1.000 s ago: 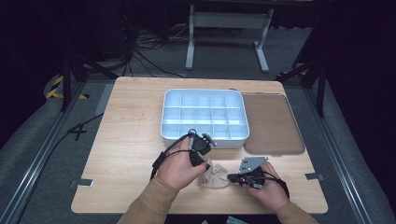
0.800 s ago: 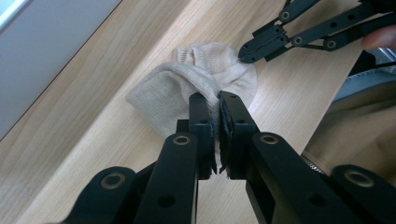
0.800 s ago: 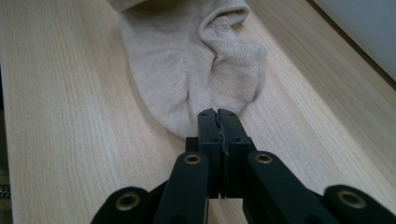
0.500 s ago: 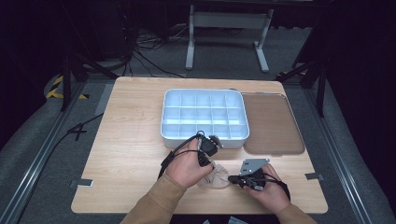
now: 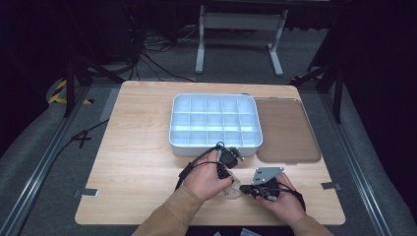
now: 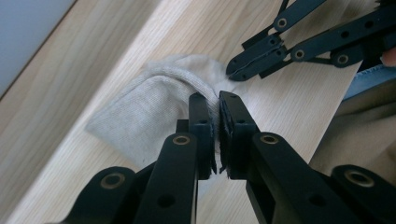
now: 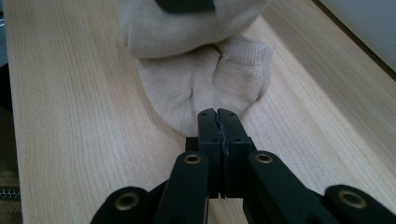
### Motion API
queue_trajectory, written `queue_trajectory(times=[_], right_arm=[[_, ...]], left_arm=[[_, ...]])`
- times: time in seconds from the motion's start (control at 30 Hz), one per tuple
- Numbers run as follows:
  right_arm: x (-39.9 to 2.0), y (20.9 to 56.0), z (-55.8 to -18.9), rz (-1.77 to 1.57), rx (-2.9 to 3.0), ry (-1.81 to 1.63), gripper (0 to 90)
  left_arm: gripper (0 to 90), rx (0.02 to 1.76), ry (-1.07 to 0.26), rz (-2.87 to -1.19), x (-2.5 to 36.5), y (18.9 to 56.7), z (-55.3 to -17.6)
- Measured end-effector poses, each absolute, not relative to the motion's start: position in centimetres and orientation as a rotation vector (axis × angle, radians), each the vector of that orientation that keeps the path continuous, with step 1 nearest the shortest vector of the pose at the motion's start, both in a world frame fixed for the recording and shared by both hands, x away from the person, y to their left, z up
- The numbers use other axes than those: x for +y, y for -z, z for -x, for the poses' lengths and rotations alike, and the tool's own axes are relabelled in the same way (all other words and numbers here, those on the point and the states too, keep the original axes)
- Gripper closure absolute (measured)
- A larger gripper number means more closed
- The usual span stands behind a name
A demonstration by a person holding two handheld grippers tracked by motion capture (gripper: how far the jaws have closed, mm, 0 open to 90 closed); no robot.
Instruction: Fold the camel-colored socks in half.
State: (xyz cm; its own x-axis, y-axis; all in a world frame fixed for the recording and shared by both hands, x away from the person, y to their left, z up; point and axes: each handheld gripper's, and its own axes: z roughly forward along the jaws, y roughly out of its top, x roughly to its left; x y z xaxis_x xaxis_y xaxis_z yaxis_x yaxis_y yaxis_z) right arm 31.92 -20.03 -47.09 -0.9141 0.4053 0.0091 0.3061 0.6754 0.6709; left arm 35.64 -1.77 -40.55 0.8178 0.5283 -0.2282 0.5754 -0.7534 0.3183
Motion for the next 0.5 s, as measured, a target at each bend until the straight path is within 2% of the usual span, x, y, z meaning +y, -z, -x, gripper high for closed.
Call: queue_trajectory(times=[0.37,0.5], right_arm=[[-20.1,47.1,-32.0,-0.581,2.743,-1.066,89.4],[-20.1,47.1,-32.0,-0.582,2.739,-1.065,89.5]], left_arm=[[84.1,0.838,0.228,-2.62,-2.7,42.2,-36.1],[84.3,0.827,0.205,-2.592,-2.8,42.3,-36.1]])
